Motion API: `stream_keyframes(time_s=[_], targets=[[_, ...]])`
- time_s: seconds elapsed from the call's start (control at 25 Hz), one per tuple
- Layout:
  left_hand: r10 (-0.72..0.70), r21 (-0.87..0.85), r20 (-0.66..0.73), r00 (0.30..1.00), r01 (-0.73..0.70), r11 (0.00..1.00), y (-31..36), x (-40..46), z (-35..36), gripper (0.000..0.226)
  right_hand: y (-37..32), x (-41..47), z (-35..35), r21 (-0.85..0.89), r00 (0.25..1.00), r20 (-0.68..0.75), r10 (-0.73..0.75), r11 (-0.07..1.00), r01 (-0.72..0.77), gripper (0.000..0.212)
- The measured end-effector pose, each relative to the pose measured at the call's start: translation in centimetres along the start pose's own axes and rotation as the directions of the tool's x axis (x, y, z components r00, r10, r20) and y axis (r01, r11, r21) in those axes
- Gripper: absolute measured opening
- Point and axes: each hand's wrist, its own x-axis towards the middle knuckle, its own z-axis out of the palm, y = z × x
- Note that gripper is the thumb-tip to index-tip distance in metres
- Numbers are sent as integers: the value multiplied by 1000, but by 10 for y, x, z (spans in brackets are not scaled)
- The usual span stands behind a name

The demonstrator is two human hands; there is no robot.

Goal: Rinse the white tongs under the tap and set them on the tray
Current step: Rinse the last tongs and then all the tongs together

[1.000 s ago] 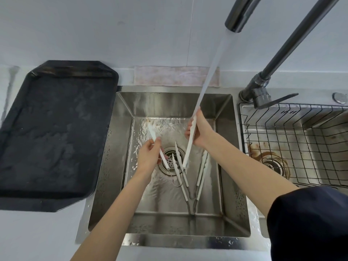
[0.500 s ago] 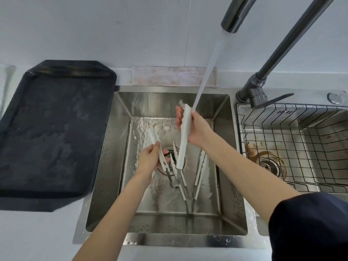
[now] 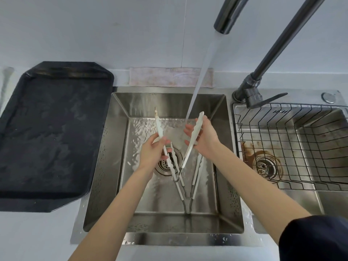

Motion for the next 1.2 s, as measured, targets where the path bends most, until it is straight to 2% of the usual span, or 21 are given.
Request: stream_keyframes(time_s=[0.12, 0.28, 0.44, 0.68, 0.8, 0.92, 1.0, 1.12, 1.2], targets=[[-45, 10, 62, 997, 44, 999, -1, 3, 8, 33, 7, -10, -6, -198, 996, 19, -89, 976, 91, 17], [-148, 27, 175, 973, 145, 989, -1, 12, 27, 34, 4, -23, -18, -329, 951, -7, -310, 899, 291, 20], [-200, 30, 271, 942, 199, 979, 1, 21, 46, 39, -9, -33, -25, -354, 911, 42, -410, 847, 397, 2], [-271, 65, 313, 910, 265, 962, -2, 17, 61, 40, -17, -42, -20, -388, 868, 113, -483, 783, 486, 17], [-275, 51, 319, 907, 273, 961, -2, 14, 61, 35, -14, -41, -20, -447, 855, 126, -503, 741, 502, 21], [-272, 71, 331, 903, 264, 962, -2, 13, 59, 32, -12, -35, -24, -516, 860, 107, -500, 711, 478, 47], [-273, 66, 332, 903, 266, 962, -1, 12, 59, 28, -12, -27, -28, -535, 871, 54, -487, 723, 437, 56], [-247, 51, 334, 910, 245, 968, 1, 8, 53, 24, -11, -13, -36, -536, 894, -27, -447, 762, 364, 42], [-219, 1, 321, 921, 231, 973, 3, 7, 45, 22, -8, -5, -40, -526, 927, -59, -370, 801, 286, 37]])
